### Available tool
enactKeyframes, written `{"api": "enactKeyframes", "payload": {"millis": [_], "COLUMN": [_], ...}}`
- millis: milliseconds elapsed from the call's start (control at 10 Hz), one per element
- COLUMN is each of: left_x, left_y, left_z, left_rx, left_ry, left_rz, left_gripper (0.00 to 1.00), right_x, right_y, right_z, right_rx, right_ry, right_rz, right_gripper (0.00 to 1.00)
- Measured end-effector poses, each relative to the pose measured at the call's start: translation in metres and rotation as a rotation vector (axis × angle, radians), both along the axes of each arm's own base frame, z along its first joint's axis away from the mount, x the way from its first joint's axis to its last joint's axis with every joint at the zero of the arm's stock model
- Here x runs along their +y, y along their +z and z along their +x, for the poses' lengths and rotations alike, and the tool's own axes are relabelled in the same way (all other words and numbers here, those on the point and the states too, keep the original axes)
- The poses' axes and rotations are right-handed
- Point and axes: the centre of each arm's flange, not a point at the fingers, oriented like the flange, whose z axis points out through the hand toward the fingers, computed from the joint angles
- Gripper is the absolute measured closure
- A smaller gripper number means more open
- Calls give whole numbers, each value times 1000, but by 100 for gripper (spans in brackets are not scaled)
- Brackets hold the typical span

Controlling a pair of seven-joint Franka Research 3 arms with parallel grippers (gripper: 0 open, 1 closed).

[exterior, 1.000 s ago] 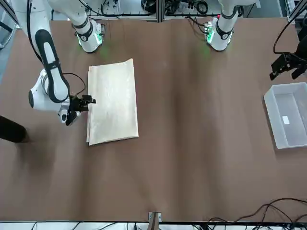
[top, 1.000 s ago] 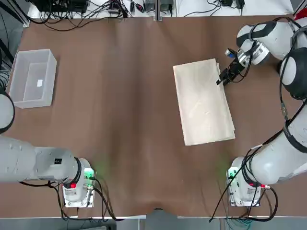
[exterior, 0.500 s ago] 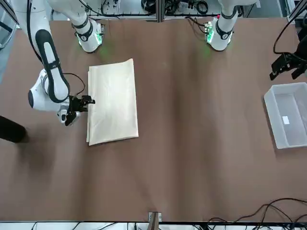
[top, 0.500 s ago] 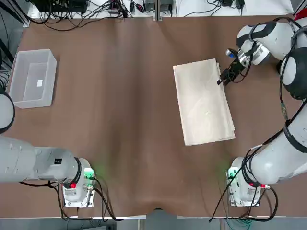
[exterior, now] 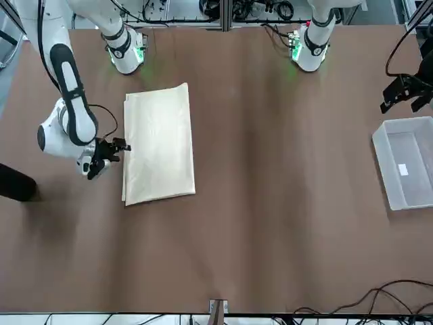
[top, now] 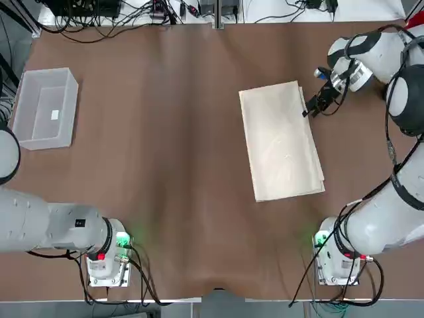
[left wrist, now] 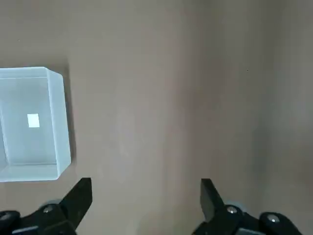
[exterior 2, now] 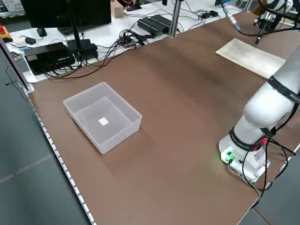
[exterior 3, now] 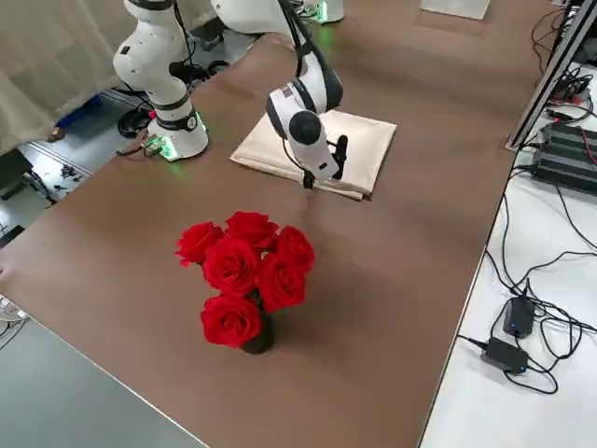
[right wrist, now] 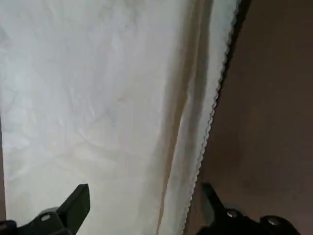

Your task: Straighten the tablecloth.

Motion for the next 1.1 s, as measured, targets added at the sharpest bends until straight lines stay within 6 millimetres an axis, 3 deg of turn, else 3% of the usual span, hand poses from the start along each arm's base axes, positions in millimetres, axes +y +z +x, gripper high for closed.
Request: {"api": "enactKeyframes", "payload": {"millis": [700,1000,1100], "left_x": [0,0,0], "left_y": [0,0,0], "left_z": [0,0,0], "left_rx": [0,0,0], "left_ry": [0,0,0], "left_rz": [0,0,0], "left_gripper": [2,2,2], "right_x": [24,31,30], "right_y": [-19,-24,-24], "right_z": [-6,-6,-6], "right_rx": [35,33,30], "right_ry": [42,45,43], "right_rz": [-2,-9,-11], "right_gripper": [0,4,11]}}
